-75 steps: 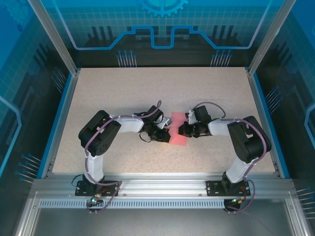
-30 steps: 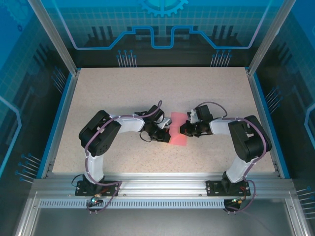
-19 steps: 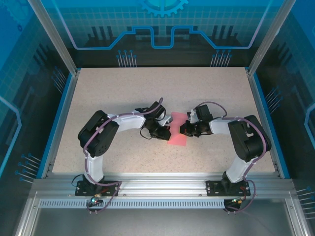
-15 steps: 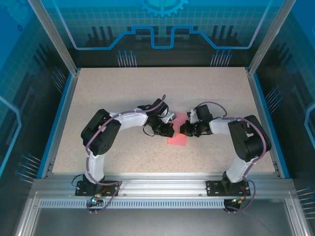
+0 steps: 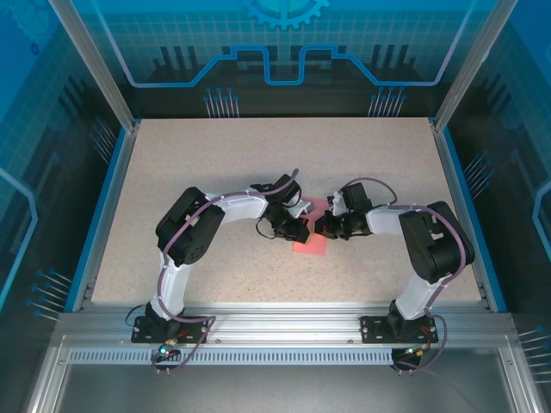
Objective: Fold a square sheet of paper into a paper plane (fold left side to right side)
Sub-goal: Fold the triangle a second time at the center of the table.
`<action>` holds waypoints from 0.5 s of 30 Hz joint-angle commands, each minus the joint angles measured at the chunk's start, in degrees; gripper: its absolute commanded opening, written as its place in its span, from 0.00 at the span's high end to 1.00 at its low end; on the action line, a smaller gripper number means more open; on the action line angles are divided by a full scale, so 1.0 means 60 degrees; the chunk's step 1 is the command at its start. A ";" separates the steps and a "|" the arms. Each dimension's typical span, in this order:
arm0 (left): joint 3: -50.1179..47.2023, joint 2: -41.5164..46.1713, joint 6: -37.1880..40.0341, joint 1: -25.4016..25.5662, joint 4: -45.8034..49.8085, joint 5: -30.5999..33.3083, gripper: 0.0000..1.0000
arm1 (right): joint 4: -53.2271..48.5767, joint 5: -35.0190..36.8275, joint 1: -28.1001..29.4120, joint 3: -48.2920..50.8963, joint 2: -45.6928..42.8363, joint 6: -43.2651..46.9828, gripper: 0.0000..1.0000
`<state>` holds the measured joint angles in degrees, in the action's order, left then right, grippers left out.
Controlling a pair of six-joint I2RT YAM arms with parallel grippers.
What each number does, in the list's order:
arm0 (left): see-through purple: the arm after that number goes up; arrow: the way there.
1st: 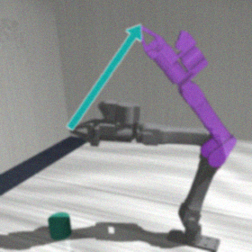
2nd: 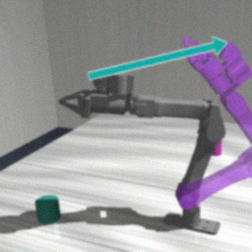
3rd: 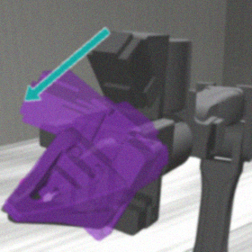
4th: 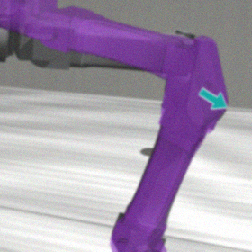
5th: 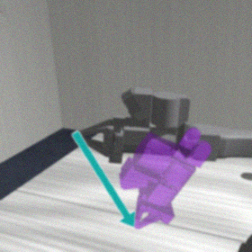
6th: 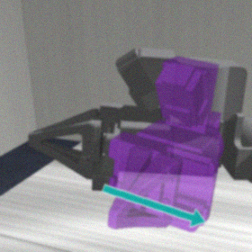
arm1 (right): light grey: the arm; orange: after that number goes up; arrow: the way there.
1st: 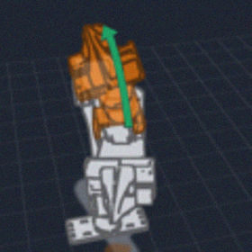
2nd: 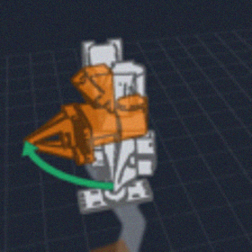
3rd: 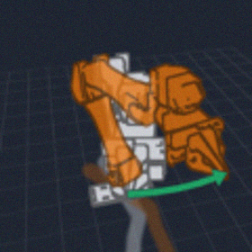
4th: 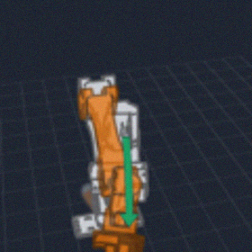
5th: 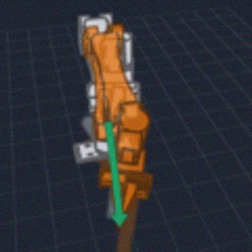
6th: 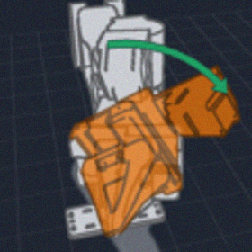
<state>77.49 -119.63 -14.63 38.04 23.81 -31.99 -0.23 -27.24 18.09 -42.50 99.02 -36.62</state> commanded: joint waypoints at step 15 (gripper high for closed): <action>-0.1872 0.0697 0.0241 -0.0018 0.0295 0.0848 1.00 | -0.1468 0.0821 -0.0155 -0.0100 0.0195 0.0404 1.00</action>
<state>70.52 -116.51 -14.57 38.00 17.96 -30.24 -3.60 -27.29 18.06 -43.46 99.02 -35.66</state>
